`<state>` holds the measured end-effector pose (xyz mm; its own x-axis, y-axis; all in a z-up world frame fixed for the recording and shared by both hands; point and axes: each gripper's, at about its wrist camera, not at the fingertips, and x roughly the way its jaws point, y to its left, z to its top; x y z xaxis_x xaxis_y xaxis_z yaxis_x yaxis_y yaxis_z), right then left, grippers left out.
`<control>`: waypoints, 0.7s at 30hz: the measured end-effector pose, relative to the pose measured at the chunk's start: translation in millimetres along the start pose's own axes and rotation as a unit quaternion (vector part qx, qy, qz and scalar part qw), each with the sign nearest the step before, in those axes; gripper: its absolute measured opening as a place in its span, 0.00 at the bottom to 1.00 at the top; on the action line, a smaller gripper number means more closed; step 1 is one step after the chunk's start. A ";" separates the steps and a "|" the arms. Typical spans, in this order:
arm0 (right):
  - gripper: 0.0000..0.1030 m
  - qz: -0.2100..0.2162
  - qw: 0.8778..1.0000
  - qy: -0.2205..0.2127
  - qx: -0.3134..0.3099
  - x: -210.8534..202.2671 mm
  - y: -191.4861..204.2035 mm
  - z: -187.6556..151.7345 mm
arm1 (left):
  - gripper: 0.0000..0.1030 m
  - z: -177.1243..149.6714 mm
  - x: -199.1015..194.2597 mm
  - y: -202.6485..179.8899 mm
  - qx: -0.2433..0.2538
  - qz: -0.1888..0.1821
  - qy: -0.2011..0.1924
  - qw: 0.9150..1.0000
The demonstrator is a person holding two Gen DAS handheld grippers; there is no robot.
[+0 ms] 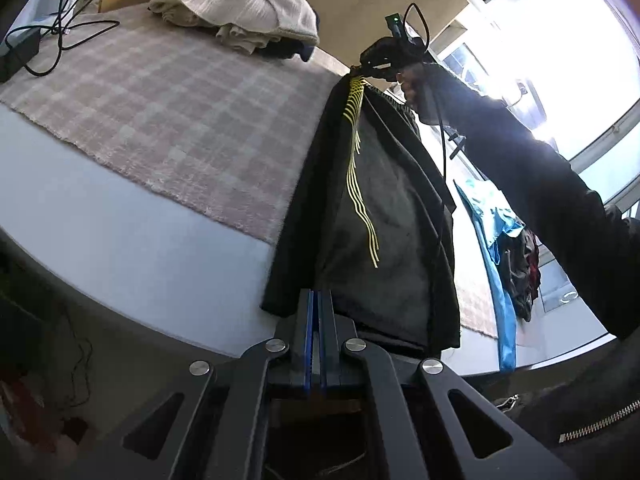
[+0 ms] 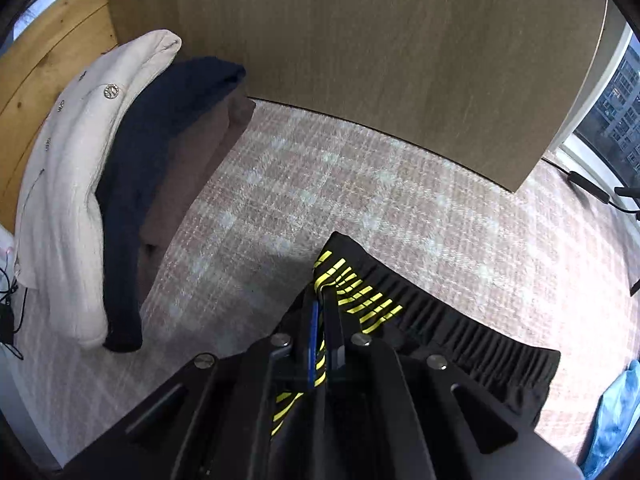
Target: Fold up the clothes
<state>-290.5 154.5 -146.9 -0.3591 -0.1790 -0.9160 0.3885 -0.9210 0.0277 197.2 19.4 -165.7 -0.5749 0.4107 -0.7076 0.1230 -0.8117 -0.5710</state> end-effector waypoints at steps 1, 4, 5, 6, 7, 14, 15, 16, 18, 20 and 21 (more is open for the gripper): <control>0.02 0.001 1.000 -0.001 0.002 1.0 1.3 -0.1 | 0.01 0.8 0.3 1.5 0.001 0.003 0.001 1.000; 0.03 0.006 1.000 0.000 0.001 4.4 4.0 0.4 | 0.01 3.4 4.8 5.3 0.005 -0.001 0.020 1.000; 0.04 0.007 1.000 0.002 -0.004 5.8 6.5 0.1 | 0.02 4.3 6.6 6.6 0.006 -0.004 0.028 1.000; 0.07 0.006 1.000 0.007 -0.014 6.5 10.2 -1.4 | 0.02 5.1 8.1 7.4 0.008 -0.005 0.036 0.999; 0.08 0.006 1.000 0.007 -0.020 4.1 12.7 -3.3 | 0.02 5.9 7.9 7.5 0.009 -0.004 0.043 0.999; 0.32 0.084 0.994 -0.072 0.011 -101.1 -21.8 -30.5 | 0.00 33.7 -30.5 3.4 0.063 0.029 0.061 0.996; 0.50 0.098 0.991 -0.088 0.022 -120.2 -34.2 -38.4 | 0.00 41.9 -37.2 1.1 0.079 0.038 0.058 0.995; 0.60 0.111 0.988 -0.104 0.032 -139.0 -46.3 -46.5 | 0.00 50.2 -42.5 -1.7 0.094 0.044 0.055 0.993; 0.60 0.102 0.985 -0.129 0.049 -167.6 -63.4 -62.2 | 0.00 74.1 -40.3 -14.6 0.128 0.037 0.052 0.990; 0.42 0.084 0.985 -0.140 0.049 -180.3 -71.4 -84.4 | 0.00 94.7 -22.8 -31.5 0.165 0.028 0.054 0.984; 0.16 0.075 0.987 -0.131 0.046 -176.6 -74.0 -94.2 | 0.00 105.1 -14.1 -39.9 0.184 0.024 0.055 0.981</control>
<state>-175.9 286.8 -24.9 -0.5158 -0.3878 -0.7639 0.3791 -0.9030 0.2024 115.4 2.4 -89.3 -0.4830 0.3942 -0.7818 -0.1640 -0.9178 -0.3615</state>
